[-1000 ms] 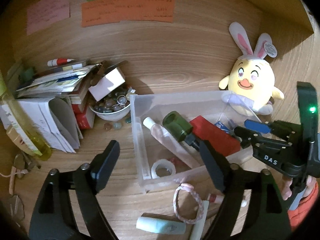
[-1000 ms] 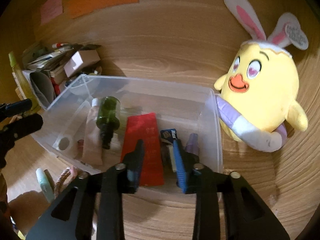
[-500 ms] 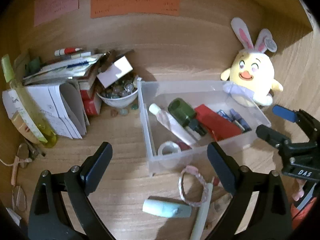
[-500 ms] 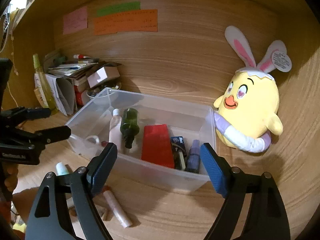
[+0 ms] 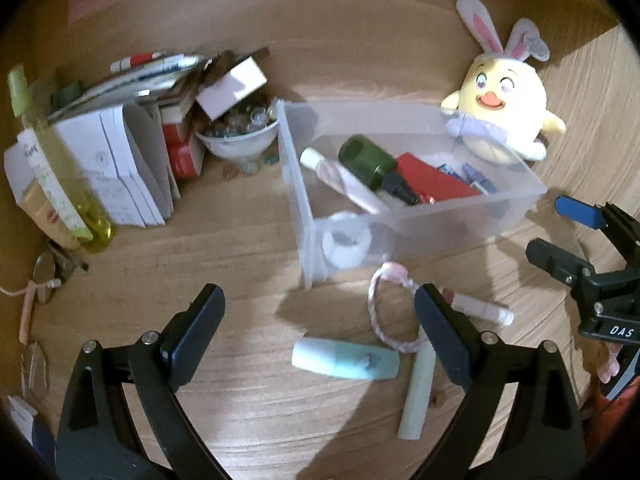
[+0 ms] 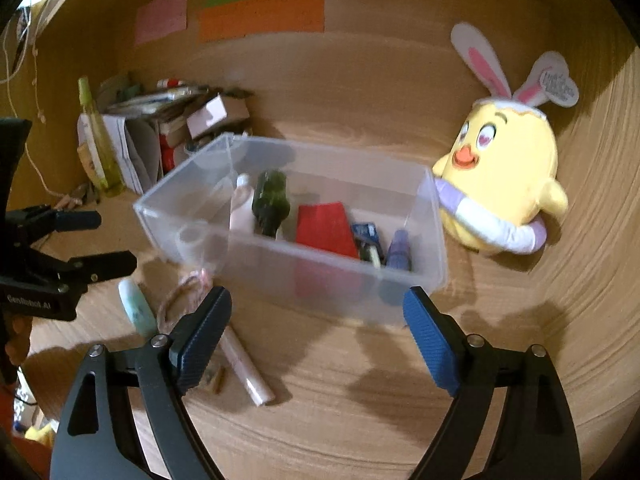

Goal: Organize objects
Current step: 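Grasp the red-capped lipstick tube with the right tool while the left tool grasps the mint-green tube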

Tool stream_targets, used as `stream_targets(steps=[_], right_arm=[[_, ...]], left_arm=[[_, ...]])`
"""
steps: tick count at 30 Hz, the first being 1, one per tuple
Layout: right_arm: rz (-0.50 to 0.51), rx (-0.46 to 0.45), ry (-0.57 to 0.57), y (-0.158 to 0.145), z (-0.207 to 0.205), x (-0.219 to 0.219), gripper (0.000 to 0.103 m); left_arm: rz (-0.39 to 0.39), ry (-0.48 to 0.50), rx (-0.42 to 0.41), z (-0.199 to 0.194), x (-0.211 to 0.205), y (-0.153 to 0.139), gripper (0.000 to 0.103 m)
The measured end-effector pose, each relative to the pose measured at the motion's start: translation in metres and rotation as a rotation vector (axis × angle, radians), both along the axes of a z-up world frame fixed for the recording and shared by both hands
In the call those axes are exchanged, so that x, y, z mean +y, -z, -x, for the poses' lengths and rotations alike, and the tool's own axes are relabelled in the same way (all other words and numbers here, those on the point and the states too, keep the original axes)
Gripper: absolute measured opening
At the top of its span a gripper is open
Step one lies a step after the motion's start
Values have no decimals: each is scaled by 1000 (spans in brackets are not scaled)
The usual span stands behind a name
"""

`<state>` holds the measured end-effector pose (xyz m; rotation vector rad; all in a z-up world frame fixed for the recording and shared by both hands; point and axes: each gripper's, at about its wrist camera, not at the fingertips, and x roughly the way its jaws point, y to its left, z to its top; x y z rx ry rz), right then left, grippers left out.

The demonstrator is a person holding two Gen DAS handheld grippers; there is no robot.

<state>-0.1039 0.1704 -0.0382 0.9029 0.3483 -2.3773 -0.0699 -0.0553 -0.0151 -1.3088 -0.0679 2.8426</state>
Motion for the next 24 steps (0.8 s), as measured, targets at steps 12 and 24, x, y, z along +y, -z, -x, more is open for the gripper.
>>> stream_targets(steps=[12,24], right_arm=[[5,-157,-2,40,1,0,86],[-55,-175,-50,57,-3,-26,75]], left_arm=[[7,8,-97,-6,3,34,97],[-76,-5,-158,-11,-7,48,97]])
